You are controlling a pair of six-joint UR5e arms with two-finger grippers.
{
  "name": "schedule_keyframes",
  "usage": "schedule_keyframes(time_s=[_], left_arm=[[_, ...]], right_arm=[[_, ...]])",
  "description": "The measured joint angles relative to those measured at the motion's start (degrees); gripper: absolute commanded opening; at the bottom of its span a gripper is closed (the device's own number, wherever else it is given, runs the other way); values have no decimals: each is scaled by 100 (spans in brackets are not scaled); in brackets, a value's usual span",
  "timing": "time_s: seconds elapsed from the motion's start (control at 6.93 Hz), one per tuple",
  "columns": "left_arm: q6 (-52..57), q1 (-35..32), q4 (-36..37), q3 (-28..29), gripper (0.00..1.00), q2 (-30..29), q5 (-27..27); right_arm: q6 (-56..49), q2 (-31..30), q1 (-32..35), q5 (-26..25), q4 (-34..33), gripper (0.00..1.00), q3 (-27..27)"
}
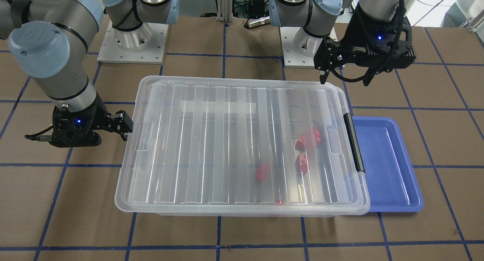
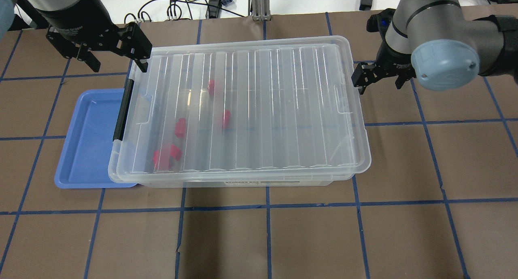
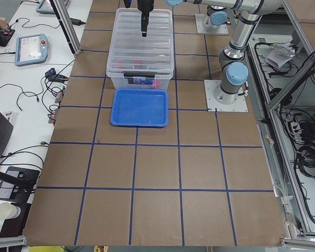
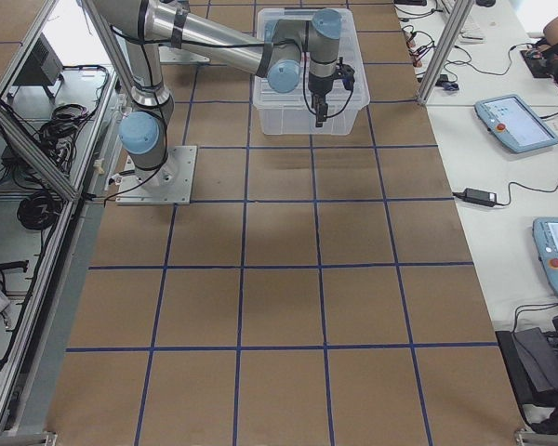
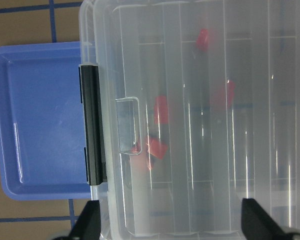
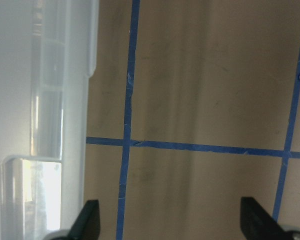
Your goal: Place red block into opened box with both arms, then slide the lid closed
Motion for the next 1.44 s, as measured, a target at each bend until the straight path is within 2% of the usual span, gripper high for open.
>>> schedule_keyframes(time_s=[0.29, 0.58, 0.72, 1.01, 1.44], left_arm=[[-6, 0, 8, -2, 100, -8, 379], [-8, 0, 15, 1, 100, -22, 482], [-9, 0, 15, 1, 100, -25, 499], [-9, 0, 10, 0, 100, -28, 484], [-9, 0, -55, -31, 100, -24, 76]], right_arm=[[20, -208, 61, -10, 600, 100, -566], [308, -350, 342, 19, 1909, 100, -1523], [513, -344, 456, 27, 2359, 100, -1796], [621, -336, 518, 45, 2519, 100, -1863], [609, -404, 532, 45, 2402, 100, -1731]])
